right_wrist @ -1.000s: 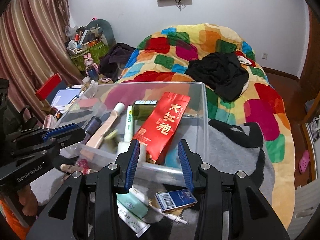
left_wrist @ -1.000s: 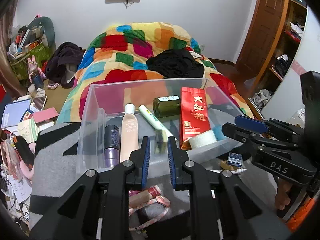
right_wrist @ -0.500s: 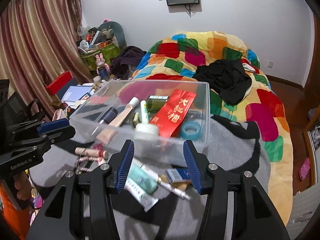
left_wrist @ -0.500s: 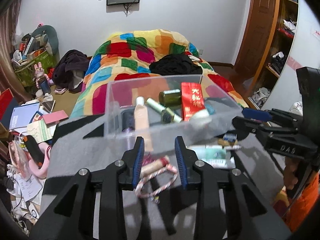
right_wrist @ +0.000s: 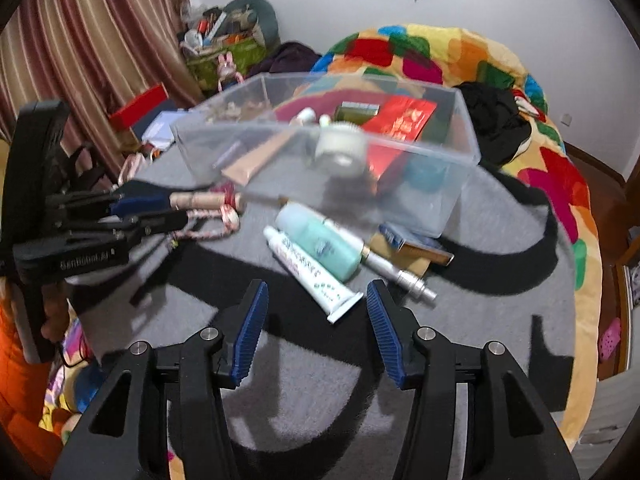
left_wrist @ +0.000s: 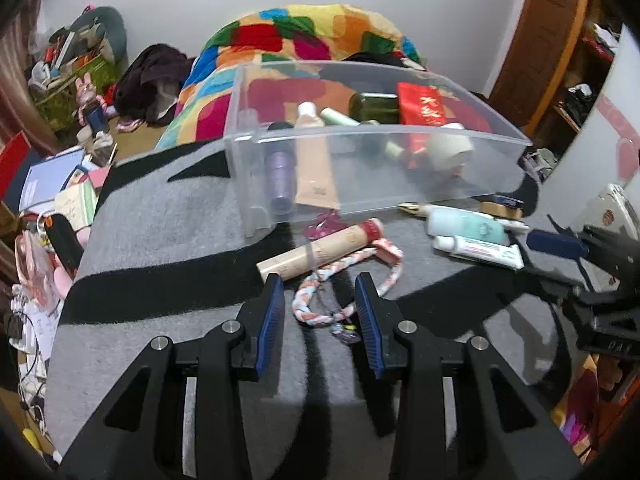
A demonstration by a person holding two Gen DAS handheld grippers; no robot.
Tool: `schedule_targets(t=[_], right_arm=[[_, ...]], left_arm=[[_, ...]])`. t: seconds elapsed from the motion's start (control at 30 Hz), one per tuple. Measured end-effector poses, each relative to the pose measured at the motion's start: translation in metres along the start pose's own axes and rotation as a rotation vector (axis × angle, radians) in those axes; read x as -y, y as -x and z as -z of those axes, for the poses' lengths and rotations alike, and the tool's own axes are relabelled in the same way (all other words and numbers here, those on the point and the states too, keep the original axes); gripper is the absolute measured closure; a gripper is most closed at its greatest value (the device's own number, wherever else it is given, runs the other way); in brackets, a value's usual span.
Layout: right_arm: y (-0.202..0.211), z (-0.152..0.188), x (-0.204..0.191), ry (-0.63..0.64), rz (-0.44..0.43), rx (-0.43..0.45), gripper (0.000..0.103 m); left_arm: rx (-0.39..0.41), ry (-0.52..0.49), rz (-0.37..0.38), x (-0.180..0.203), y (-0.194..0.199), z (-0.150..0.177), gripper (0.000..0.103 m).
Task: Organize objects
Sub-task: 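Grasp the braided rope bracelet with the left tool while the right tool reaches the white toothpaste tube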
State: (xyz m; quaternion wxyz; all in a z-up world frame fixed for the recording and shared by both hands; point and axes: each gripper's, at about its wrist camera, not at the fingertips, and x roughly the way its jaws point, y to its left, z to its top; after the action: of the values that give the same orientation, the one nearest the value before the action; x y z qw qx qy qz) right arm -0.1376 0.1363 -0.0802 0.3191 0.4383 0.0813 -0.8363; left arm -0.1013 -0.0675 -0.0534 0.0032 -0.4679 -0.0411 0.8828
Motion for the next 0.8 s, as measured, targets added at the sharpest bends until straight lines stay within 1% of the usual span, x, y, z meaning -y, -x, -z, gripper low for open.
schedule_targets(t=[0.13, 0.2, 0.23, 0.27, 0.37, 0.4, 0.43, 0.47, 0.5, 0.7, 0.73, 0.8], right_arm=[[-0.013, -0.001, 0.003, -0.003, 0.010, -0.035, 0.055], [-0.018, -0.003, 0.006, -0.011, 0.013, -0.045, 0.055], [-0.019, -0.003, 0.006, -0.012, 0.011, -0.046, 0.055], [-0.020, -0.004, 0.006, -0.011, 0.010, -0.042, 0.055], [-0.021, -0.004, 0.002, 0.002, 0.008, -0.039, 0.056], [-0.021, -0.004, 0.000, 0.005, 0.010, -0.036, 0.061], [-0.020, -0.003, -0.001, 0.008, 0.012, -0.033, 0.065], [-0.020, -0.002, -0.002, 0.011, 0.010, -0.033, 0.071], [-0.019, -0.002, -0.002, 0.010, 0.006, -0.031, 0.075], [-0.012, 0.003, -0.003, -0.005, -0.045, -0.020, 0.081], [-0.010, 0.004, -0.005, -0.001, -0.051, -0.020, 0.082], [-0.007, 0.007, -0.008, 0.010, -0.073, -0.022, 0.084]], left_arm=[[-0.025, 0.022, 0.008, -0.005, -0.010, -0.002, 0.066], [-0.025, 0.031, 0.007, -0.006, -0.013, -0.003, 0.069], [-0.020, 0.028, 0.001, -0.006, -0.013, -0.003, 0.074], [-0.015, 0.027, -0.001, -0.005, -0.013, -0.003, 0.082], [-0.011, 0.022, 0.003, -0.005, -0.013, -0.002, 0.090], [-0.008, 0.015, 0.000, -0.004, -0.012, -0.001, 0.091], [-0.006, 0.010, -0.001, -0.004, -0.011, -0.001, 0.094], [-0.001, 0.004, -0.006, -0.003, -0.010, 0.000, 0.097], [0.006, -0.001, -0.009, -0.002, -0.008, 0.000, 0.097], [0.068, -0.002, 0.006, -0.001, 0.015, 0.000, 0.098], [0.079, -0.004, 0.009, -0.001, 0.020, -0.001, 0.100], [0.105, -0.008, 0.011, 0.000, 0.031, -0.002, 0.101]])
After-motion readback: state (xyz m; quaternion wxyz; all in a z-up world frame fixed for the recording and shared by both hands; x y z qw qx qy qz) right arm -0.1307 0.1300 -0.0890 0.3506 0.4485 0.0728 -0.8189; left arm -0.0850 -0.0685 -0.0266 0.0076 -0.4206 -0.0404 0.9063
